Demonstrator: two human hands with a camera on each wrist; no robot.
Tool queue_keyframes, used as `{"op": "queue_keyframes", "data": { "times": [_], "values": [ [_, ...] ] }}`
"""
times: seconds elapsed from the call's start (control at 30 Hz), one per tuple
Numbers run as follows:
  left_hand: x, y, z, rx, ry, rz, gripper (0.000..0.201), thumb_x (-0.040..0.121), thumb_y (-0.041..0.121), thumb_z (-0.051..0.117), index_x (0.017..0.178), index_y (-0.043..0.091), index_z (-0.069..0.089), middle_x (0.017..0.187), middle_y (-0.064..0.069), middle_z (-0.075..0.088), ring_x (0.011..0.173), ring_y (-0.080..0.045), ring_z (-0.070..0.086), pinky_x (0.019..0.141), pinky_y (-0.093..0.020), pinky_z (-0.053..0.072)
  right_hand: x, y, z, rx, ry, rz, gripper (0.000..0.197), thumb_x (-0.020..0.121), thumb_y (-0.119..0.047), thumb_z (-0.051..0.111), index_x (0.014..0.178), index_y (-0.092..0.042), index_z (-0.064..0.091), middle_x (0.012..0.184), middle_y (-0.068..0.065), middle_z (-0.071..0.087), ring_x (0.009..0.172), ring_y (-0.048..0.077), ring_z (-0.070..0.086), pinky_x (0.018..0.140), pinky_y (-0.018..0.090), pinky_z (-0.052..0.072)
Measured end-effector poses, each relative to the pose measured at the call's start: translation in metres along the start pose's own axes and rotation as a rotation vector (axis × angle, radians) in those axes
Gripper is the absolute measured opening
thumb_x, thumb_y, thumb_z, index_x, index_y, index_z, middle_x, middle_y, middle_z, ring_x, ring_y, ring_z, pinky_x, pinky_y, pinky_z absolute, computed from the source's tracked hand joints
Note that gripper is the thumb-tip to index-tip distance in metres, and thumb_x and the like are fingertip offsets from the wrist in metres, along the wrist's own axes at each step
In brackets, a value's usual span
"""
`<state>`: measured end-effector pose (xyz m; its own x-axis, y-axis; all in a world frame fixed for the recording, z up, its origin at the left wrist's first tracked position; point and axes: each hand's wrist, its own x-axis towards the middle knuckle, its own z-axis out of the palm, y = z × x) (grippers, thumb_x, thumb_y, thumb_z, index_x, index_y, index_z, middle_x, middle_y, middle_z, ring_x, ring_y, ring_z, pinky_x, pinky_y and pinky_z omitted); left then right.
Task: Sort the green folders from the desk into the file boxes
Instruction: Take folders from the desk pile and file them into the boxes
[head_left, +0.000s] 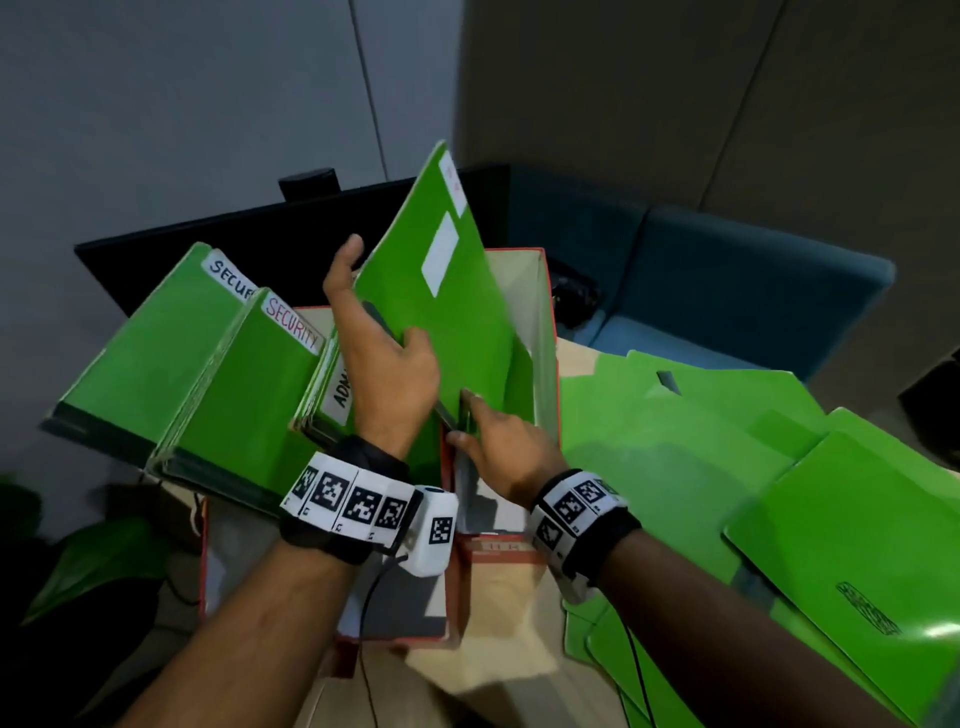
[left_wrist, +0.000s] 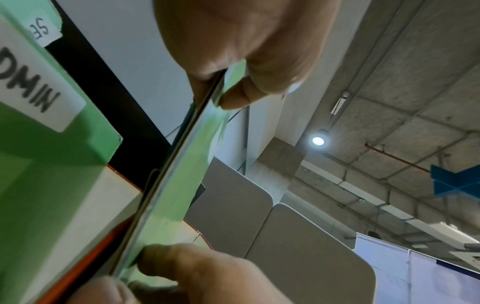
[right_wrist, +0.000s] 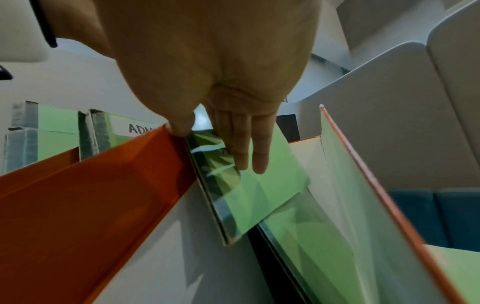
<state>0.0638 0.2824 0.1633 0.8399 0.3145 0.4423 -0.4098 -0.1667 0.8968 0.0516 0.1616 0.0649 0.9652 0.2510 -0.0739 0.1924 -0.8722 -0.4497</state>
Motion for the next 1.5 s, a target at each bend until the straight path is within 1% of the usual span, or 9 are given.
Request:
{"op": "queue_keyframes", "data": {
  "times": [0.13, 0.27, 0.4, 0.5, 0.67, 0.97, 1.1, 1.3, 1.5],
  "values": [
    [0.001, -0.015, -0.009, 0.069, 0.065, -0.062, 0.058, 0.077, -0.01, 0.06, 0.123, 0.021, 0.041, 0.124, -0.004, 0.055, 0.109, -0.015, 0.061, 0.085, -0.033, 0.056, 0.01, 0.003, 0.005, 0.163, 0.029, 0.04, 0.061, 0.097, -0.026, 0.048, 0.148, -0.026, 0.015, 0.139, 0.014, 0.048, 0.117, 0.032, 0.055, 0.096, 0.046, 0.046],
    [0.007, -0.023, -0.012, 0.249, 0.036, -0.068, 0.043, 0.082, 0.003, 0.071, 0.117, 0.011, 0.045, 0.12, 0.003, 0.049, 0.096, 0.015, 0.052, 0.08, -0.007, 0.046, 0.03, 0.01, -0.005, 0.268, 0.114, 0.027, 0.061, 0.092, -0.003, 0.048, 0.147, -0.022, 0.029, 0.151, 0.006, 0.036, 0.137, 0.023, 0.036, 0.114, 0.033, 0.027],
    [0.01, -0.036, -0.013, 0.337, -0.008, -0.095, 0.042, 0.08, 0.012, 0.076, 0.108, 0.018, 0.046, 0.113, 0.006, 0.051, 0.109, -0.01, 0.052, 0.096, -0.023, 0.046, 0.039, 0.001, -0.02, 0.34, 0.152, -0.015, 0.046, 0.099, -0.025, 0.048, 0.143, -0.014, 0.04, 0.142, 0.009, 0.048, 0.131, 0.023, 0.044, 0.109, 0.029, 0.031],
    [0.004, -0.041, -0.012, 0.399, -0.064, -0.108, 0.041, 0.08, 0.014, 0.077, 0.111, 0.013, 0.049, 0.113, 0.005, 0.052, 0.108, -0.008, 0.05, 0.091, -0.012, 0.039, 0.04, 0.0, -0.018, 0.373, 0.098, 0.022, 0.055, 0.099, -0.041, 0.041, 0.147, -0.013, 0.032, 0.143, 0.012, 0.047, 0.129, 0.026, 0.047, 0.107, 0.033, 0.036],
    [-0.019, -0.055, -0.014, 0.566, -0.156, -0.032, 0.041, 0.082, 0.019, 0.075, 0.113, 0.009, 0.051, 0.113, 0.005, 0.045, 0.108, -0.006, 0.044, 0.101, -0.023, 0.042, 0.036, 0.007, -0.005, 0.37, -0.021, 0.123, 0.065, 0.099, -0.051, 0.027, 0.152, -0.016, 0.012, 0.142, 0.021, 0.045, 0.129, 0.032, 0.047, 0.104, 0.036, 0.036],
    [-0.03, -0.059, -0.011, 1.046, -0.29, 0.093, 0.06, 0.076, 0.044, 0.075, 0.13, 0.027, 0.057, 0.134, -0.002, 0.038, 0.125, -0.019, 0.036, 0.094, -0.034, 0.041, 0.028, 0.03, 0.014, 0.293, -0.057, 0.137, 0.058, 0.101, -0.041, 0.034, 0.149, -0.012, 0.019, 0.146, 0.017, 0.041, 0.132, 0.031, 0.043, 0.105, 0.037, 0.036],
    [-0.038, -0.045, 0.005, 0.923, -0.194, 0.237, 0.051, 0.077, 0.032, 0.077, 0.124, 0.026, 0.058, 0.125, -0.005, 0.039, 0.115, -0.017, 0.036, 0.092, -0.023, 0.029, 0.017, 0.035, 0.006, 0.295, 0.025, 0.017, 0.048, 0.097, -0.019, 0.049, 0.143, -0.01, 0.037, 0.14, 0.014, 0.049, 0.128, 0.027, 0.048, 0.105, 0.031, 0.037],
    [-0.058, -0.039, 0.057, 0.524, -0.434, 0.295, 0.019, 0.085, 0.011, 0.067, 0.101, 0.02, 0.07, 0.111, -0.001, 0.05, 0.109, -0.016, 0.045, 0.095, -0.027, 0.04, -0.023, 0.063, -0.028, 0.356, 0.413, -0.16, 0.013, 0.081, 0.002, 0.049, 0.086, 0.0, 0.061, 0.071, 0.016, 0.063, 0.059, 0.021, 0.048, 0.059, 0.033, 0.042],
    [-0.098, -0.038, 0.119, 0.335, -0.657, 0.218, 0.018, 0.087, 0.003, 0.062, 0.096, 0.016, 0.069, 0.102, 0.001, 0.053, 0.099, -0.011, 0.054, 0.093, -0.03, 0.046, -0.085, 0.138, -0.057, 0.421, 0.402, 0.107, 0.022, 0.089, -0.003, 0.059, 0.108, -0.009, 0.068, 0.087, -0.002, 0.071, 0.076, 0.003, 0.062, 0.072, 0.001, 0.039]
  ]
}}
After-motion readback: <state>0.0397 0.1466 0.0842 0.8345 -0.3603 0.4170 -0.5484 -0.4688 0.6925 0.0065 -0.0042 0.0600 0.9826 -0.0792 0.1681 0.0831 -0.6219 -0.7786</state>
